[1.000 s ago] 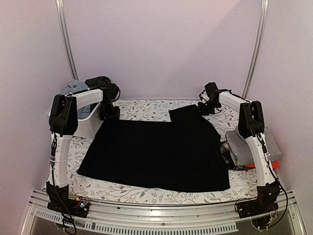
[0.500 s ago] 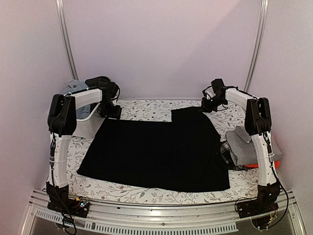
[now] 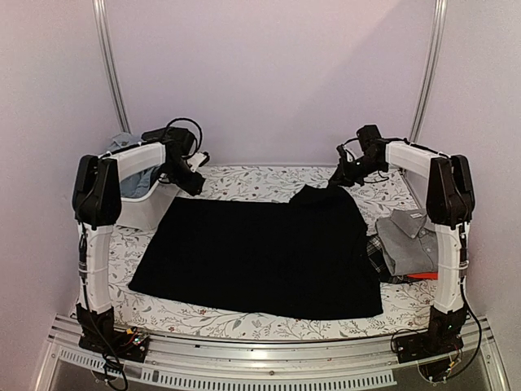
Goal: Fold and stack the mixed laundry pile
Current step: Adjust the 1/3-folded T-shirt at the center of the board.
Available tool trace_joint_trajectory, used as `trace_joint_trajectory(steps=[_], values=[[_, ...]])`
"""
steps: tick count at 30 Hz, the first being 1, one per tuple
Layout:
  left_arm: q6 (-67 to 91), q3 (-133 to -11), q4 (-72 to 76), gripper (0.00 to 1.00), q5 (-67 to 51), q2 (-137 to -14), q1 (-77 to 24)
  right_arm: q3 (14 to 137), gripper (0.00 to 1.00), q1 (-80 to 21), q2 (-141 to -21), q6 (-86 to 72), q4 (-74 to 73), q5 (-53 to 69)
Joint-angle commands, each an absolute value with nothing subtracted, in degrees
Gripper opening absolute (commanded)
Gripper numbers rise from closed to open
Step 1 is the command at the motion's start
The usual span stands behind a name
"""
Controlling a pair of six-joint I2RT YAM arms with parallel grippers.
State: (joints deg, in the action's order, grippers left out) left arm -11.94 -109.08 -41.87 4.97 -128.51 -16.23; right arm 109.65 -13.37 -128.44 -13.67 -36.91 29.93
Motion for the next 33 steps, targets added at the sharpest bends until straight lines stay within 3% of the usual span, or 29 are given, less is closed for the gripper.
trace_joint_trajectory(steps=[1,9,16,27,30,33], values=[[-24.9,-109.1,-42.8,0.64,8.7,-130.4,-16.7,104.5,0.00,-15.2,-123.4,-13.0,-36.5,32.3],[-29.2,-115.0,-43.9,0.52,8.7,-137.7,-14.5,103.4,0.00,-16.0,-122.1,-12.7,-38.7,31.7],[-30.1,-115.4,-44.6,0.51,5.6,-141.5,-13.1,104.1,0.00,-16.0,-121.8,-11.5,-40.6,30.9],[-29.2,-111.6,-51.2,0.48,-10.2,-144.1,-12.7,105.7,0.00,-16.0,-122.5,-11.0,-41.8,29.7],[-28.6,-111.6,-52.1,0.41,-11.6,-144.3,-12.6,105.8,0.00,-15.7,-122.6,-10.6,-42.0,29.7],[-28.0,-111.0,-52.2,0.24,-12.2,-144.0,-12.2,106.2,0.00,-15.1,-122.5,-10.3,-42.3,29.7]])
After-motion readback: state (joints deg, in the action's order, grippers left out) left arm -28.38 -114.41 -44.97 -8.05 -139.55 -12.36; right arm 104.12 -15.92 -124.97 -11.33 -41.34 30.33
